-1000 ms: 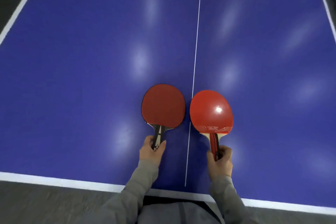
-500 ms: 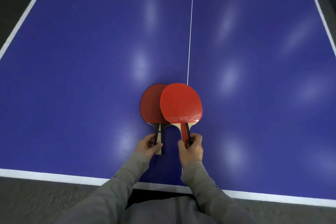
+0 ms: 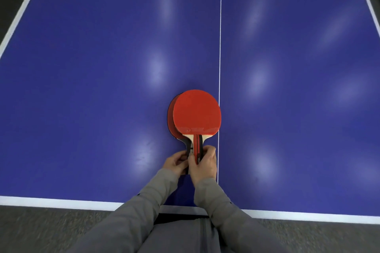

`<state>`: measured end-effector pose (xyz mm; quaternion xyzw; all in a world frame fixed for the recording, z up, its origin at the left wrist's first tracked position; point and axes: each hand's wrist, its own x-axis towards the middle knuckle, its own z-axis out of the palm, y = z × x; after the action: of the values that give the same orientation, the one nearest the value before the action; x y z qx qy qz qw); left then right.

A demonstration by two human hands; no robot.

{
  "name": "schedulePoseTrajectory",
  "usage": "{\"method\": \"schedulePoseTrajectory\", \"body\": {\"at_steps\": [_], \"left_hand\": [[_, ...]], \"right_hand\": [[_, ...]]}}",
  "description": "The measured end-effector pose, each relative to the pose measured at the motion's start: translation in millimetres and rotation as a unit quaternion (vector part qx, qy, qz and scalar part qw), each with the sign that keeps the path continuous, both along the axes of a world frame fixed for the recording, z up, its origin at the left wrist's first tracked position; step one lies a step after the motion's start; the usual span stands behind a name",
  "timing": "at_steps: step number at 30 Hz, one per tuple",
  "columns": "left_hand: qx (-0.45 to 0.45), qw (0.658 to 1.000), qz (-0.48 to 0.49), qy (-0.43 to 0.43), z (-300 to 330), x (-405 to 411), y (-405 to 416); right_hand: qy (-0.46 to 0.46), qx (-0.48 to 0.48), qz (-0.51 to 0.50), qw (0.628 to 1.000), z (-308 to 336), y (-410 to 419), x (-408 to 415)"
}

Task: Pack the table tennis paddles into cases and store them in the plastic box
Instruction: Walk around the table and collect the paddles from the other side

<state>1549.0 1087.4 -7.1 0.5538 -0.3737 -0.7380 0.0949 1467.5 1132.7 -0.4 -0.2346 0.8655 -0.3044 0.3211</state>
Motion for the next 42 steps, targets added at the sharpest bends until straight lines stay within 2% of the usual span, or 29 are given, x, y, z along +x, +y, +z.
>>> {"method": "schedulePoseTrajectory", "body": {"at_steps": [7, 11, 15, 17, 20, 26, 31, 34, 39, 42], "left_hand": [[0.080, 0.996, 0.042, -0.002, 0.7, 1.1, -7.7], [0.113, 0.990, 0.074, -0.024, 3.2, -4.0, -11.7], [0.093, 0.993, 0.045, -0.052, 7.6, -13.1, -11.8], [0.055, 0.995, 0.017, -0.076, 9.1, -17.1, -11.1], [0.046, 0.996, 0.006, -0.078, 11.2, -18.9, -13.3], [0.043, 0.997, -0.001, -0.065, 11.4, -15.2, -17.8], [0.039, 0.998, -0.011, -0.057, 8.7, -11.4, -25.3], [0.003, 0.997, -0.054, -0.047, 14.2, -16.0, -24.7], [-0.038, 0.990, -0.134, -0.018, 36.5, -53.2, 8.7], [-0.053, 0.985, -0.167, 0.001, 50.0, -89.2, 49.2]], "right_hand": [[0.024, 0.001, 0.048, 0.999, -3.0, 1.1, 2.4], [0.006, -0.020, 0.066, 0.998, 0.8, 9.5, -2.8], [0.015, -0.010, 0.071, 0.997, 6.2, 22.7, -18.9], [0.050, 0.010, 0.082, 0.995, 7.1, 32.1, -30.9], [0.111, 0.065, 0.127, 0.984, 9.4, 49.4, -49.7], [0.203, 0.228, 0.223, 0.926, 15.4, 93.2, -77.0], [0.272, 0.237, 0.208, 0.909, 24.7, 126.8, -84.5], [0.278, 0.251, 0.194, 0.907, 23.6, 143.9, -90.2], [0.190, 0.283, 0.143, 0.929, 19.4, 183.0, -107.9], [0.183, 0.273, 0.104, 0.939, 19.4, 220.7, -124.7]]}}
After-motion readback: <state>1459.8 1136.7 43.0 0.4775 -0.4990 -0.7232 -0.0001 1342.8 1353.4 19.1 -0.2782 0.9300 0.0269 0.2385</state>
